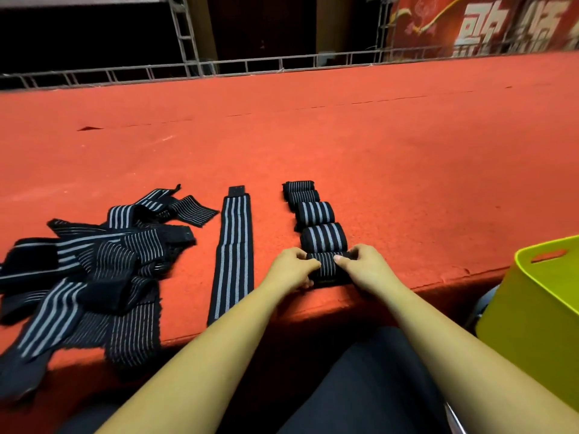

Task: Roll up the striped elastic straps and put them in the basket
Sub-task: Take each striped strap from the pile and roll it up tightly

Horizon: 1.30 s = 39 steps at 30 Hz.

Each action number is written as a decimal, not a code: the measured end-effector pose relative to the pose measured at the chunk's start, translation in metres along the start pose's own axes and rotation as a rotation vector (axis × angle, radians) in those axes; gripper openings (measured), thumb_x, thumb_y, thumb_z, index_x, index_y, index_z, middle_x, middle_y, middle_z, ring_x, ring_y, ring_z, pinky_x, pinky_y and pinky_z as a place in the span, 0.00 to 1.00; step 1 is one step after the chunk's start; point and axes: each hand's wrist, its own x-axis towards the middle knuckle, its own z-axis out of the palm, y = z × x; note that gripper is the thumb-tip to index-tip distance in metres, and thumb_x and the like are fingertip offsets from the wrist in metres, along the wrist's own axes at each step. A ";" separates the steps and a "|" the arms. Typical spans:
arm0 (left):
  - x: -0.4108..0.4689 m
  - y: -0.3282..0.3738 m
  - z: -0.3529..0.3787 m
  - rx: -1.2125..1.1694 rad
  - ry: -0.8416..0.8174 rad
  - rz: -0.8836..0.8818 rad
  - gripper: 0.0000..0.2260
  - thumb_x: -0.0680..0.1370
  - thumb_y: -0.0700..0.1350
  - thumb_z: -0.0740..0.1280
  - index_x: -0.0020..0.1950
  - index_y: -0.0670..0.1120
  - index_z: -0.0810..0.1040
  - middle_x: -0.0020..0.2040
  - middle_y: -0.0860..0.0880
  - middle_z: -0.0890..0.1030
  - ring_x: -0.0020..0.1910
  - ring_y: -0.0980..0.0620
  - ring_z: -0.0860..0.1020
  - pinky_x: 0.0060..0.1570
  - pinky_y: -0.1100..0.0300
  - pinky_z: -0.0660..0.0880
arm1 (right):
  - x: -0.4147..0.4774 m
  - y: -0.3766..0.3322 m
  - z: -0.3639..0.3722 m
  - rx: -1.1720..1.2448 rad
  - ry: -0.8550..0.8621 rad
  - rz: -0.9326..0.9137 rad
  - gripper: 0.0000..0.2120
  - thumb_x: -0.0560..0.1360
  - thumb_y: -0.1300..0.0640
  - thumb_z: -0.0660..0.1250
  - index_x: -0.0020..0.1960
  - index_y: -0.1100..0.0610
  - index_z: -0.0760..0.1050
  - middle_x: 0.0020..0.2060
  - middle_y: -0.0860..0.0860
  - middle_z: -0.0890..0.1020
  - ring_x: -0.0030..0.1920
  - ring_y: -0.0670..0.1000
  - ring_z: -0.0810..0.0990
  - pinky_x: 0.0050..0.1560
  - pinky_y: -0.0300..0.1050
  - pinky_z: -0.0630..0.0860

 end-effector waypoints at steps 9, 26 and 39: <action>-0.012 0.001 -0.074 0.109 0.135 0.095 0.06 0.77 0.49 0.70 0.49 0.47 0.80 0.32 0.48 0.79 0.29 0.54 0.75 0.37 0.60 0.73 | 0.006 -0.069 -0.004 -0.190 0.149 -0.155 0.13 0.73 0.53 0.63 0.54 0.60 0.74 0.54 0.60 0.72 0.52 0.63 0.76 0.56 0.53 0.75; -0.034 -0.144 -0.251 0.800 0.561 0.051 0.36 0.72 0.64 0.69 0.77 0.52 0.64 0.77 0.44 0.62 0.77 0.44 0.59 0.74 0.46 0.55 | 0.027 -0.213 0.202 -0.086 -0.265 -0.373 0.16 0.75 0.55 0.66 0.59 0.63 0.74 0.53 0.61 0.81 0.54 0.62 0.80 0.52 0.51 0.77; -0.010 -0.182 -0.251 0.589 0.714 0.203 0.23 0.76 0.54 0.68 0.70 0.52 0.70 0.74 0.53 0.65 0.75 0.53 0.61 0.75 0.51 0.53 | 0.068 -0.227 0.273 0.049 -0.358 -0.462 0.14 0.68 0.46 0.72 0.35 0.51 0.69 0.35 0.48 0.80 0.38 0.52 0.80 0.43 0.52 0.78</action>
